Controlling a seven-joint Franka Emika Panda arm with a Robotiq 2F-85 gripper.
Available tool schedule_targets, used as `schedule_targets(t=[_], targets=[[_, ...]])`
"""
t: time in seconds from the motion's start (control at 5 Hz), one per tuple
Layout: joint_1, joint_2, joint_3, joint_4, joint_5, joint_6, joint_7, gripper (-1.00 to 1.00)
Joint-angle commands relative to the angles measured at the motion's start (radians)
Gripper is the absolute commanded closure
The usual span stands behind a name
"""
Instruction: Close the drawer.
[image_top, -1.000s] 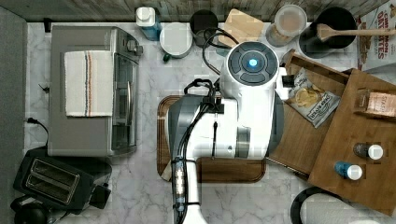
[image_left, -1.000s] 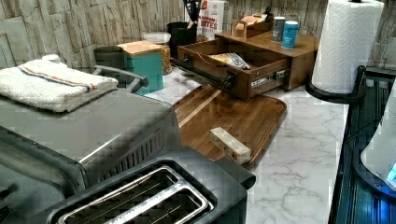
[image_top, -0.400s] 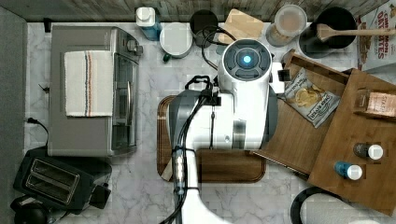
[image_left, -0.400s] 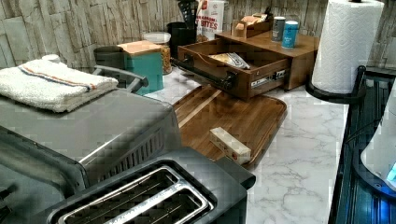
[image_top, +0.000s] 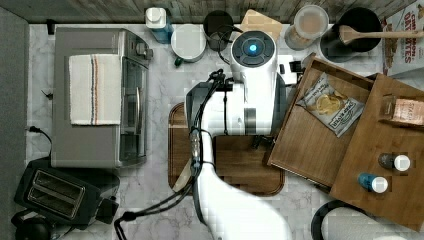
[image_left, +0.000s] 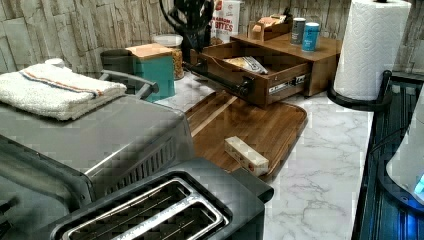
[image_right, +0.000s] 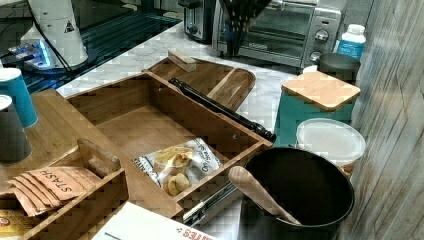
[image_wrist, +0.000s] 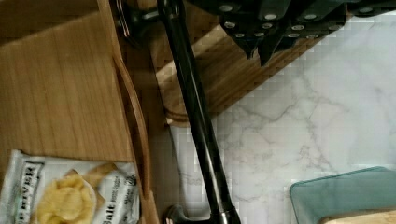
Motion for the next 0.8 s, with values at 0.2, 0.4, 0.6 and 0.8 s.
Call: schedule_targets(t=[0.2,0.4,0.6,0.8], targets=[[0.009,0.04,0.023,0.154,-0.036,0.081,-0.124,1.0],[-0.007,0.092,0.023,0.163,-0.048,0.143,-0.159,1.0],[-0.019,0.19,0.023,0.265,-0.064,0.068,-0.243,1.0],[-0.01,0.262,0.005,0.321,-0.07,0.027,-0.284,1.0]])
